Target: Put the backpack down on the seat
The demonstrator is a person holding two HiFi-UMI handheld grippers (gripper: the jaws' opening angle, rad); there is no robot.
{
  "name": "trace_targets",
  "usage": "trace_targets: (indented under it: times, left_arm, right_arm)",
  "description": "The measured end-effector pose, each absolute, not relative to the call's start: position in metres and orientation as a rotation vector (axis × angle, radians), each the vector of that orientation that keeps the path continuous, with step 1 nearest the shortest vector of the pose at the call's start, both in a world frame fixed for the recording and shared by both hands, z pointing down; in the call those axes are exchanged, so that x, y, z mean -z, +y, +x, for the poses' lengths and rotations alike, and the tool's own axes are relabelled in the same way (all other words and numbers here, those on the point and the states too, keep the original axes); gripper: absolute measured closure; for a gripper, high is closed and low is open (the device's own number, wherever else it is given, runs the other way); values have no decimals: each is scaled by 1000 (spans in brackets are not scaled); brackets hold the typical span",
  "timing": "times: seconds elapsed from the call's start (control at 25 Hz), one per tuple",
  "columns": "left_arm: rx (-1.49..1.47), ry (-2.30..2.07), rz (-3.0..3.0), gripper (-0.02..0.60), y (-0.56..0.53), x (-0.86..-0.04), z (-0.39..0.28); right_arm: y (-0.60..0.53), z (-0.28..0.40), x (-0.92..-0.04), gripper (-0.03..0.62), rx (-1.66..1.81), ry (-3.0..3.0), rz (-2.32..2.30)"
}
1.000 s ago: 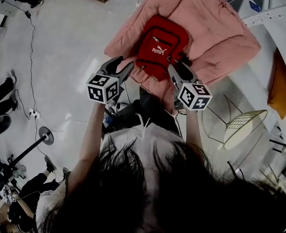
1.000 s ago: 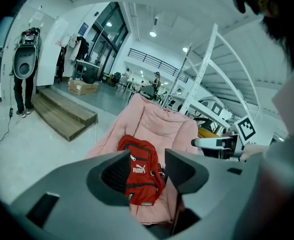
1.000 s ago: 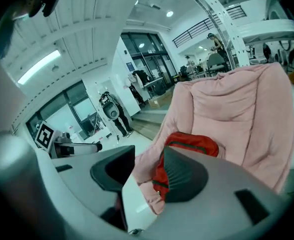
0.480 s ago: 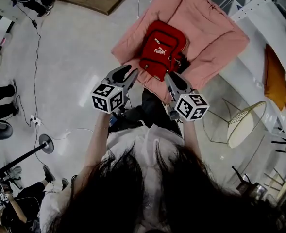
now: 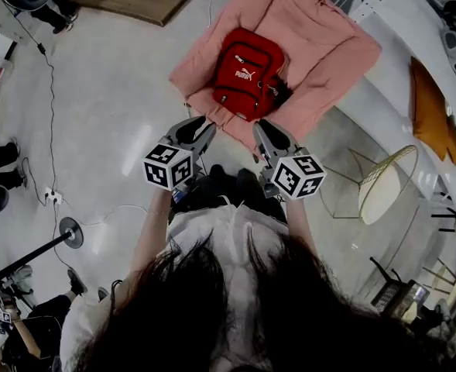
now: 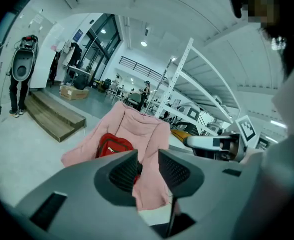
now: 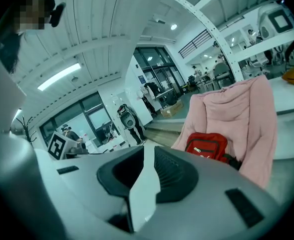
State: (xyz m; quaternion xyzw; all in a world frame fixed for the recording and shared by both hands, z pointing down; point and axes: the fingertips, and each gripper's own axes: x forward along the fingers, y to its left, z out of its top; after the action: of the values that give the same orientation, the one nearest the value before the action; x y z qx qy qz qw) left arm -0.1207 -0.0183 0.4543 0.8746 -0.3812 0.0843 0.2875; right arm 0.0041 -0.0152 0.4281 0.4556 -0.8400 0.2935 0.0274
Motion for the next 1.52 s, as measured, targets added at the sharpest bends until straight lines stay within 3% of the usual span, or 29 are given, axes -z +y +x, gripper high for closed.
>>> trace_targets:
  times: [0.92, 1.52]
  left_arm:
    - [-236, -1068, 2353, 443, 111, -432, -14]
    - [-248, -1014, 2425, 450, 200, -424, 24]
  right_arm:
    - [130, 94, -422, 519, -885, -2638, 1325]
    - [215, 96, -418, 537, -816, -2713, 1222]
